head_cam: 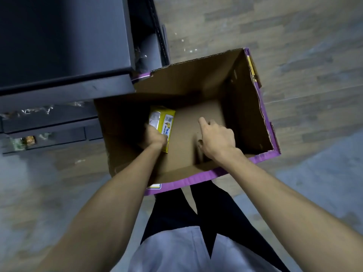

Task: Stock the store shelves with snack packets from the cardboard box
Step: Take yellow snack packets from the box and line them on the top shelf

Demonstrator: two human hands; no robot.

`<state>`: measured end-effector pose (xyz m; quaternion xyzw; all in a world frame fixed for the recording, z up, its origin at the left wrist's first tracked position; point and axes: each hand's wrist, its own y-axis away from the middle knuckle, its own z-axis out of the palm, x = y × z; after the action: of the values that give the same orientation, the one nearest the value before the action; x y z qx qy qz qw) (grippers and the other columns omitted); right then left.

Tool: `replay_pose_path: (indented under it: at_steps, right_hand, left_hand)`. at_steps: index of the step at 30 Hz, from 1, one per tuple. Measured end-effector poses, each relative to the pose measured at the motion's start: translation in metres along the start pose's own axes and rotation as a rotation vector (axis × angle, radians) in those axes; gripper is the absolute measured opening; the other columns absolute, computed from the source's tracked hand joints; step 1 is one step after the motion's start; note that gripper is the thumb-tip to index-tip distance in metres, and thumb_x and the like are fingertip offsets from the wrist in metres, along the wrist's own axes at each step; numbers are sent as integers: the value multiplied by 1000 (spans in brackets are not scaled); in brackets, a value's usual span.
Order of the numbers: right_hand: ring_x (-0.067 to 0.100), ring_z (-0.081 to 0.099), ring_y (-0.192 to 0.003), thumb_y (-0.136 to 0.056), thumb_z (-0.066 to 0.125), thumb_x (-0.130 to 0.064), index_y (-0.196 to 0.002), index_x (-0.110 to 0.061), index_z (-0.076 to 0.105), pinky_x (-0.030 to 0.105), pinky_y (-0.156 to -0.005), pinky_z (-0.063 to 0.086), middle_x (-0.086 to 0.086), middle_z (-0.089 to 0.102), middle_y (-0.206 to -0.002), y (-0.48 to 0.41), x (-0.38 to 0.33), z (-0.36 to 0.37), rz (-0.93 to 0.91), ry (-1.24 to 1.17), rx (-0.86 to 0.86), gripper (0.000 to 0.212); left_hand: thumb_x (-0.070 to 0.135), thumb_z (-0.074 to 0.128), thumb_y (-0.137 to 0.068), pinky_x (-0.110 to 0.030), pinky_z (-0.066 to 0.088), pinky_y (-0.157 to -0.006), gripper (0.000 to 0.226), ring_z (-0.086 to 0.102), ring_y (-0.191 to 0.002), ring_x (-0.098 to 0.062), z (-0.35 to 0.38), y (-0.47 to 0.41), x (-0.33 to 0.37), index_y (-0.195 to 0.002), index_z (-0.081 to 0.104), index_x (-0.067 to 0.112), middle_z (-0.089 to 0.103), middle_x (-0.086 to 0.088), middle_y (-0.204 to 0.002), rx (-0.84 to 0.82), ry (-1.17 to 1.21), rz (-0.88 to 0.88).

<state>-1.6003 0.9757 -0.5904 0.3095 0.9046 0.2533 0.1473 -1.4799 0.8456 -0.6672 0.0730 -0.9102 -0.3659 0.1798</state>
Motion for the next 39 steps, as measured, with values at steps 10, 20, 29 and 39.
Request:
replay_pose_path:
  at_steps: [10,20,29,39]
  right_hand:
    - [32,62,-106,-94,58,-29,-133,-20,38,34,-69,35,7,58,-120,-4,4,-11,1,-5,6,45]
    - [32,53,-117,-97,50,-16,-138,-22,38,38,-78,46,10,46,-130,-27,12,4,-68,81,-26,43]
    - [28,16,-147,-95,55,-16,-147,-26,35,41,-110,30,1,24,-157,-67,8,31,-458,289,-173,56]
    - [34,63,-108,-95,53,-52,-148,-9,20,37,-81,48,16,53,-128,-60,1,48,17,28,-105,76]
  left_hand:
    - [15,72,-75,-42,42,-85,55,50,-104,-35,-1,44,-5,-125,50,12,49,-15,-116,156,-473,611]
    - [22,79,-76,-45,43,-94,64,48,-115,-34,13,50,-7,-127,41,12,45,-11,-125,-232,-651,747]
    - [43,81,-72,-38,47,-90,79,47,-120,-28,38,33,-4,-130,38,11,43,-8,-130,-145,-782,561]
    - [11,60,-85,-47,50,-77,39,60,-98,-40,8,-10,34,-123,51,14,54,-14,-114,12,-688,852]
